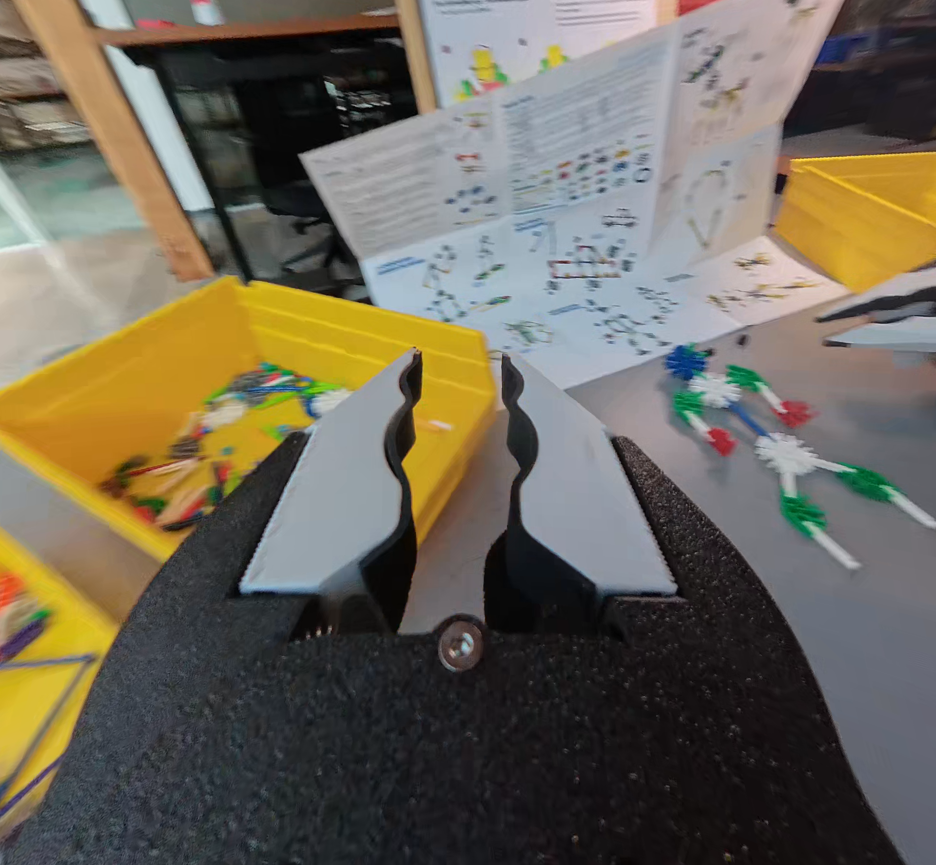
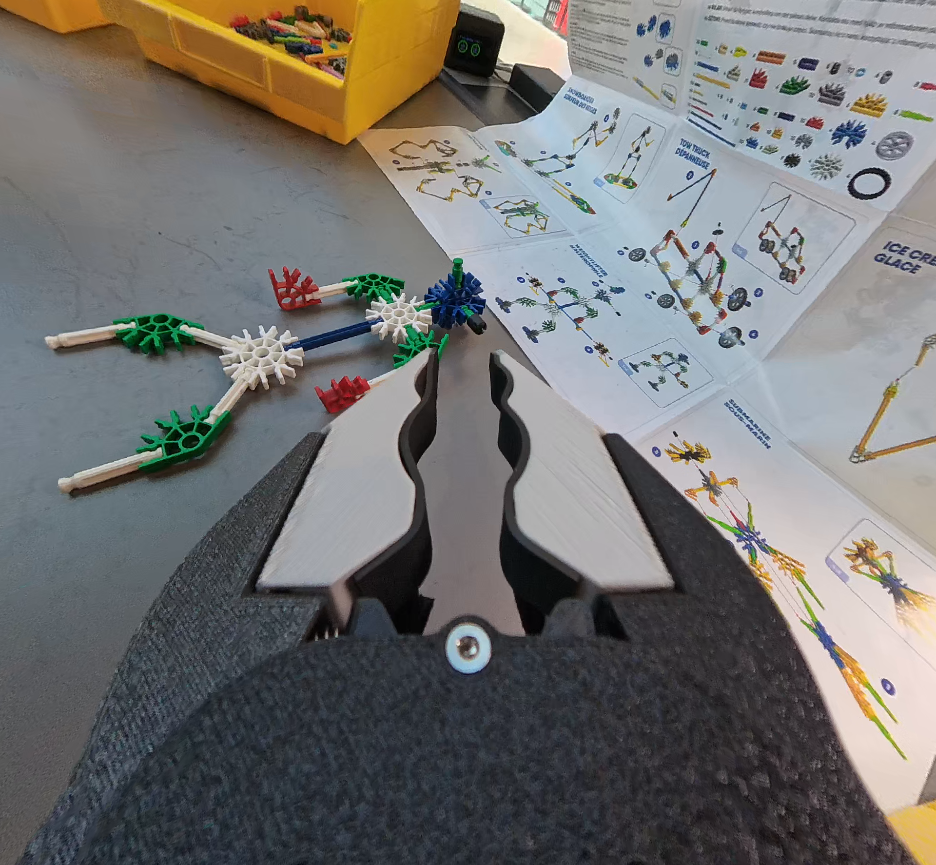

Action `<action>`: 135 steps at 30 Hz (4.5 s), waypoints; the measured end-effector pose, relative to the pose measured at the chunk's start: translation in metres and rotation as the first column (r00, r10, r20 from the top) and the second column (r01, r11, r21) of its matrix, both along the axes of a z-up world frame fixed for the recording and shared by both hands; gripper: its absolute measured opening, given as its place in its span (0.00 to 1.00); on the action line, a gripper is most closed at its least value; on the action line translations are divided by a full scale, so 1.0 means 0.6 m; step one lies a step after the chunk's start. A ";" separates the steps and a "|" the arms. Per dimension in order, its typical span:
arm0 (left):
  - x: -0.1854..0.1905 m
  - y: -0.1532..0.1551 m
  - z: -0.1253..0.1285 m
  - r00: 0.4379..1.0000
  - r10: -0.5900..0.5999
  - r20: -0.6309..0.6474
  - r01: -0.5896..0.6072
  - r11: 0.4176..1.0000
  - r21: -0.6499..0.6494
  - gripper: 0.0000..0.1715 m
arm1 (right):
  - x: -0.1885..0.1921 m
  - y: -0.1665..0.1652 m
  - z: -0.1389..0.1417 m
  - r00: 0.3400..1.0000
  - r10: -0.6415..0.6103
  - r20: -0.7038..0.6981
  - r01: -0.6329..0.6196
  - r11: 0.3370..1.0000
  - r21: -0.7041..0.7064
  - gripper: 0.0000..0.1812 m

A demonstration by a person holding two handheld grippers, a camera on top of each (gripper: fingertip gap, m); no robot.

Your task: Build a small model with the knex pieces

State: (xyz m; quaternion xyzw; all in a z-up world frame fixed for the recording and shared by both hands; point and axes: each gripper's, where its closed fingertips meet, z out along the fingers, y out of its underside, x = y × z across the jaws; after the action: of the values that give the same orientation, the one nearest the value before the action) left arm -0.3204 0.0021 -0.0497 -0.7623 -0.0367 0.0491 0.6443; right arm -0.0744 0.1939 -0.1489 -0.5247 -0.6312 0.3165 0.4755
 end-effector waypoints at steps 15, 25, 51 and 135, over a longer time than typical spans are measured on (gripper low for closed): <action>0.171 0.220 -0.169 0.939 -0.324 -0.116 0.305 0.939 -0.161 0.17 | 0.004 0.024 0.019 0.997 -0.044 -0.067 0.035 0.991 -0.130 0.13; 0.147 0.213 -0.209 0.954 -0.297 0.045 0.298 0.912 -0.281 0.17 | 0.002 0.031 0.015 0.997 -0.061 -0.053 0.051 0.985 -0.163 0.14; 0.146 0.212 -0.226 0.953 -0.295 0.075 0.303 0.894 -0.331 0.25 | 0.005 0.043 0.016 0.995 -0.078 -0.053 0.065 0.973 -0.223 0.23; 0.365 0.191 -0.183 0.767 -0.626 -0.139 0.537 0.746 -0.392 0.16 | -0.004 -0.099 0.036 0.957 0.270 -0.107 -0.284 0.947 -0.152 0.22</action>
State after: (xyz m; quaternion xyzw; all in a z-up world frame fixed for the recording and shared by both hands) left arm -0.1016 0.1166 -0.1597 -0.8179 0.2991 -0.0502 0.4889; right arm -0.0771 0.1344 -0.1273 -0.4547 -0.6492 0.4535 0.4075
